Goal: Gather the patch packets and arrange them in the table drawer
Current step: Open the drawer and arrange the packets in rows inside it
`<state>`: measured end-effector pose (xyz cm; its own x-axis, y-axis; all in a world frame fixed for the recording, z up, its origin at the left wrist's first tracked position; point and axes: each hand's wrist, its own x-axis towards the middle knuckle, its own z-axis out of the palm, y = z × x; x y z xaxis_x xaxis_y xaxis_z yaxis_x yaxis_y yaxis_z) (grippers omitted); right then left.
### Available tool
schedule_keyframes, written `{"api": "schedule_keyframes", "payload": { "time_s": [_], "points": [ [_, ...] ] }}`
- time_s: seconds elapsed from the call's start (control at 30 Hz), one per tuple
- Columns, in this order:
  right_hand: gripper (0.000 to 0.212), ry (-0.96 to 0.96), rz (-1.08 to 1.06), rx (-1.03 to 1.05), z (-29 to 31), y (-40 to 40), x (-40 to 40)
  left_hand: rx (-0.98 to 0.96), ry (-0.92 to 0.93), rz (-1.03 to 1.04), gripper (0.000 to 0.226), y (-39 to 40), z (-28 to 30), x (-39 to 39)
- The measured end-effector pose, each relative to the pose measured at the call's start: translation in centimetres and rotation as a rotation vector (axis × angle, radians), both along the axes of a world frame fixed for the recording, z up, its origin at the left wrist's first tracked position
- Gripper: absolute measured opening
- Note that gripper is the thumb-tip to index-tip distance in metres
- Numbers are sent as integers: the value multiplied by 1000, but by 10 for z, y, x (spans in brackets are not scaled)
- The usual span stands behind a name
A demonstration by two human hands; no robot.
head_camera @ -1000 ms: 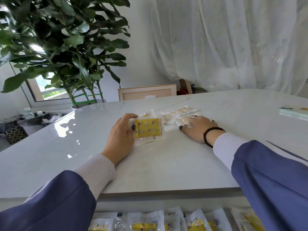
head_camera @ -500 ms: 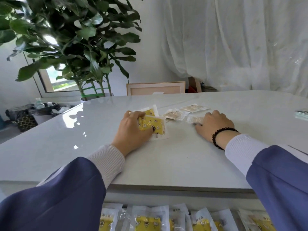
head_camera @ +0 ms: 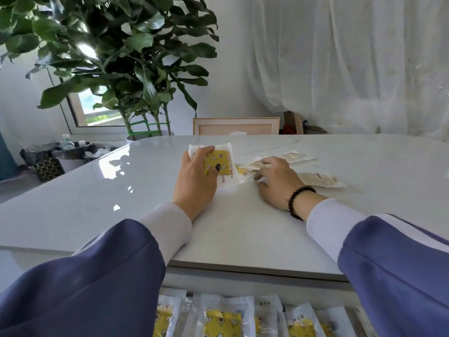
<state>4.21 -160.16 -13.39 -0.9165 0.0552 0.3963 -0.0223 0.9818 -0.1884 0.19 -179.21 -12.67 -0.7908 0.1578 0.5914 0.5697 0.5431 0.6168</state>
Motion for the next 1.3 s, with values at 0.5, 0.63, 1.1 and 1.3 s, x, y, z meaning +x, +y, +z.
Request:
{"api": "schedule_keyframes", "payload": {
  "time_s": [0.5, 0.63, 1.1, 1.3],
  "points": [
    [19, 550, -146, -414, 13, 38, 21, -44, -5, -50, 48, -1, -3, -4],
    [31, 754, -265, -681, 22, 63, 38, -75, -4, -68, 48, 0, -4, -3],
    [74, 3, -222, -211, 13, 54, 29, -138, 14, -86, 48, 1, -7, -4],
    [56, -233, -363, -42, 7, 67, 24, -145, 26, -94, 47, 2, -8, -6]
  ]
}}
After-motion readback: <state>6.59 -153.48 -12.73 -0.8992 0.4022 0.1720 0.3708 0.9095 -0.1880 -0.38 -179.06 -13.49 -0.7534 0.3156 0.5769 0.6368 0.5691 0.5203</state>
